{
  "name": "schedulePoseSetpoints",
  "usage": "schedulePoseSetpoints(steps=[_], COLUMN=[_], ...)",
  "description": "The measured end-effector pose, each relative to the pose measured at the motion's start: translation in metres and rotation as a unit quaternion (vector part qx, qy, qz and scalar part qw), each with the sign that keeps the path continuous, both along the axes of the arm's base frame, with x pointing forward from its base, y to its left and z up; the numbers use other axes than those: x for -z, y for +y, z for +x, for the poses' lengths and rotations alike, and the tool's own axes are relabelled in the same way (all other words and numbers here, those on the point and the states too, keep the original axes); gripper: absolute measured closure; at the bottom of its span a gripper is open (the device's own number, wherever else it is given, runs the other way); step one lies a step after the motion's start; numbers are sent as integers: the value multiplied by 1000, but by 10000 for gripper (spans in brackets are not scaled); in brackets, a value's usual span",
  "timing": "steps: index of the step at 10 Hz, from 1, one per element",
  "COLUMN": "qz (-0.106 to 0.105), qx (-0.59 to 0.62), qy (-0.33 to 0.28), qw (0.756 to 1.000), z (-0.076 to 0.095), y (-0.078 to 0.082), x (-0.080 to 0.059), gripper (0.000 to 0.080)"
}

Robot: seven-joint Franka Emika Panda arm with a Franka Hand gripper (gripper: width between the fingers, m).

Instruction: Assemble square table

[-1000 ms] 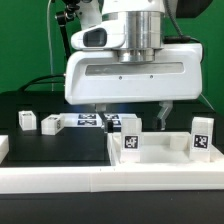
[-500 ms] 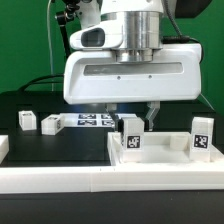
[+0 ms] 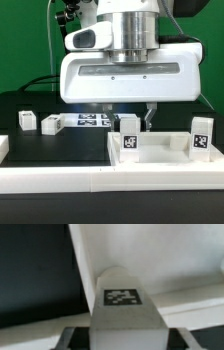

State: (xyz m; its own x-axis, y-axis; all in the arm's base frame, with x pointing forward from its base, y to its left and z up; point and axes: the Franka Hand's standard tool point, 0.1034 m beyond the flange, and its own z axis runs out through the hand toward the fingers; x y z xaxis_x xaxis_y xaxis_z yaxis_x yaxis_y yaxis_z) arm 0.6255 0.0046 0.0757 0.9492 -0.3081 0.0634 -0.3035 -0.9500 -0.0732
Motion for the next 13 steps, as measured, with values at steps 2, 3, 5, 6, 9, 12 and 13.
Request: schedulePoseSetpoints(steps=[2,3,5,6,9,12,13], qz=[7,9,19,25,31,40,40], qx=[104,140,245,297,432,504,504], qy=[4,5,11,12,16,25,25], qw=[995,990,969,954,901,862,862], z=[0,1,1,0,-2,-2,-2], y=[-1,-1,-2,-2,0,1,1], x=[0,0,0,0,1,1,1], gripper=[509,509,509,509,509,509,509])
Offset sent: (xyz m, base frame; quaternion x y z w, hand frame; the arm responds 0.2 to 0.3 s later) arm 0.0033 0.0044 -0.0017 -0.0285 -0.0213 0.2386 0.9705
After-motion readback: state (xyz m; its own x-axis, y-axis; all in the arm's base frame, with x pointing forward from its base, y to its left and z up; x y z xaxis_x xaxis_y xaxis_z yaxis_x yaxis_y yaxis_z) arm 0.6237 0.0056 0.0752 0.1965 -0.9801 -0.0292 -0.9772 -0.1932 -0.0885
